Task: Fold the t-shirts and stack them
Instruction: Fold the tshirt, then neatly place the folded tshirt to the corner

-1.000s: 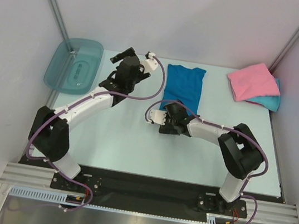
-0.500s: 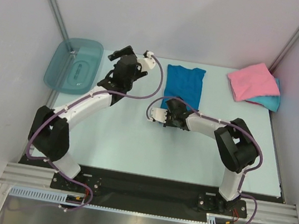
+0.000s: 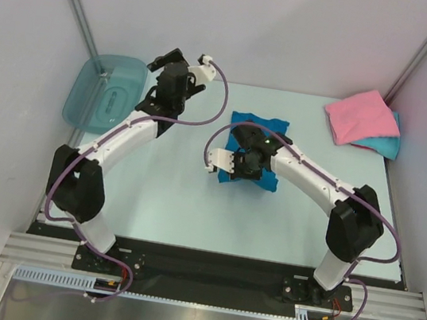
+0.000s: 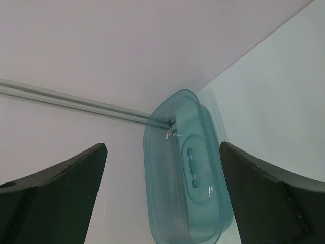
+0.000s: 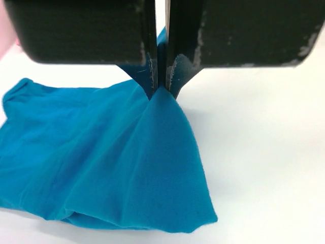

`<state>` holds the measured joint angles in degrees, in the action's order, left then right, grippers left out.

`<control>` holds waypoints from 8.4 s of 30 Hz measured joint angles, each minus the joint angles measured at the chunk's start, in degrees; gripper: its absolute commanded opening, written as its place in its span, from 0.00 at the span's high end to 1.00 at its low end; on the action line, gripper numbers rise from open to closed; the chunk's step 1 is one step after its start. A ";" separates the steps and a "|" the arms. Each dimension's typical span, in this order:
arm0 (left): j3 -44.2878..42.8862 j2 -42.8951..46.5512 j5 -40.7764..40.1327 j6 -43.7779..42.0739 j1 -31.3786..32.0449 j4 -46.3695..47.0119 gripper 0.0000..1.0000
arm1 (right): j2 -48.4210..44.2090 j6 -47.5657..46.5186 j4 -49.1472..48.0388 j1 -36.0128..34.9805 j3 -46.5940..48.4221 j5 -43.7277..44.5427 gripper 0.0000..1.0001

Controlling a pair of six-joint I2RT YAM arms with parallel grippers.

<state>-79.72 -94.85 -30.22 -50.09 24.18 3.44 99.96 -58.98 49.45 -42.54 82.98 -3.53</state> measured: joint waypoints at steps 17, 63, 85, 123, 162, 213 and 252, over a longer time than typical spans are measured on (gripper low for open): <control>-3.69 -1.60 0.96 0.07 -0.37 0.22 0.00 | 0.31 -2.49 14.38 -0.90 8.41 -1.03 1.00; -7.23 -5.66 0.96 0.59 -0.37 -1.68 0.00 | 20.35 -15.21 -34.14 10.67 7.58 14.14 0.00; -6.86 -5.84 0.74 1.03 -0.39 -1.51 0.00 | 18.23 -16.68 -70.20 11.56 -15.26 21.44 1.00; -1.97 -0.63 1.01 2.56 -1.29 2.01 0.00 | 5.09 -1.03 -29.55 2.47 -0.68 18.03 0.13; 4.00 -0.55 14.67 -6.43 -4.13 2.78 0.00 | 4.92 -2.29 -34.58 2.51 -18.82 9.11 0.15; -5.27 -7.37 17.59 0.72 -7.37 -2.34 0.00 | 7.15 -12.04 -23.37 16.74 8.02 14.58 1.00; -7.85 -7.32 17.42 2.14 -7.37 -3.80 0.00 | 24.37 -26.67 -62.58 34.05 26.84 12.39 1.00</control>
<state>-87.57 -102.17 -12.80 -47.94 16.82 -0.36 124.33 -85.65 -13.13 -8.49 109.82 8.86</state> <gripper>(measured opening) 0.996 0.179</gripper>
